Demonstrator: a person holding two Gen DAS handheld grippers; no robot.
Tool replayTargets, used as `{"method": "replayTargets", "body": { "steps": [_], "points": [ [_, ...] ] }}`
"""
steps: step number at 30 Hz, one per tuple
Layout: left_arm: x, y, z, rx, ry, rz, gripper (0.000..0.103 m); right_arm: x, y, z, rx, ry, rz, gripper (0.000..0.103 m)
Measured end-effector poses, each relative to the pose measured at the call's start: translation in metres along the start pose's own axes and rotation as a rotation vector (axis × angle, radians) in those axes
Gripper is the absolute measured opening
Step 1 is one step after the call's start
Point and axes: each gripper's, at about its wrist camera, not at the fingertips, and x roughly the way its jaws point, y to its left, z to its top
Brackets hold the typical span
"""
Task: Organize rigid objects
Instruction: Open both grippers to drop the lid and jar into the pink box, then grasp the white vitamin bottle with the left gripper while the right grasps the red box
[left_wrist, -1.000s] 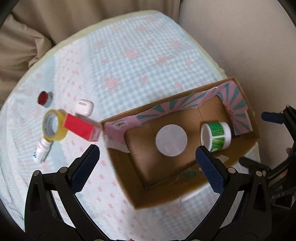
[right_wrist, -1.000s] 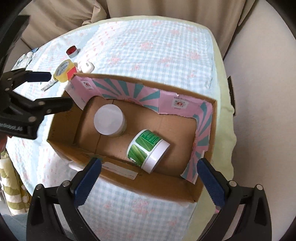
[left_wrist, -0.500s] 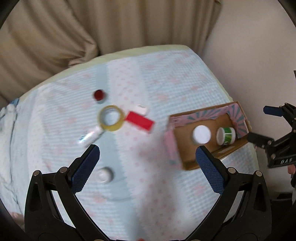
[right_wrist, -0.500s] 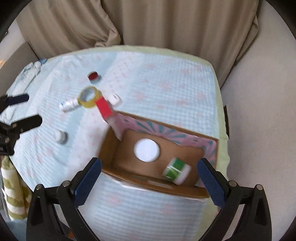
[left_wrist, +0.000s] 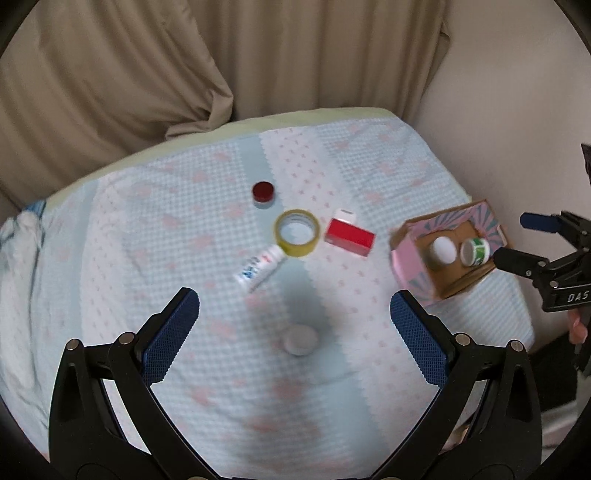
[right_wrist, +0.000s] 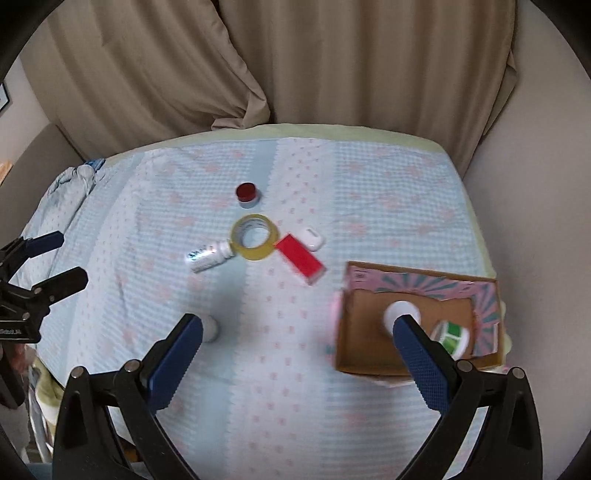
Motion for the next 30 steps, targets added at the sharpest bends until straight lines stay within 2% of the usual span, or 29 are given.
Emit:
{"method": "replayTargets", "body": {
  "steps": [5,6,11,18,23,27,30],
  "points": [
    [0.034,0.030,0.011,0.061,0.065,0.002,0.103,0.025,0.030,0.012,-0.023,0.023,0.005,0.103],
    [0.049,0.036,0.015,0.078,0.107,-0.001,0.103,0.033,0.033,0.016,-0.035,0.033,0.008,0.103],
    [0.118,0.051,0.027,0.144,0.211,-0.014,0.103,0.080,0.036,0.040,-0.112,0.095,0.030,0.103],
    [0.213,0.055,0.030,0.227,0.330,-0.025,0.103,0.182,0.023,0.077,-0.258,0.244,0.046,0.103],
    [0.280,0.052,0.025,0.287,0.425,-0.016,0.103,0.268,0.019,0.080,-0.369,0.377,0.049,0.100],
    [0.327,0.049,0.016,0.331,0.489,-0.008,0.101,0.319,0.017,0.077,-0.423,0.467,0.051,0.098],
    [0.355,0.046,0.009,0.354,0.531,-0.009,0.099,0.349,0.018,0.072,-0.455,0.523,0.051,0.088]
  ]
}}
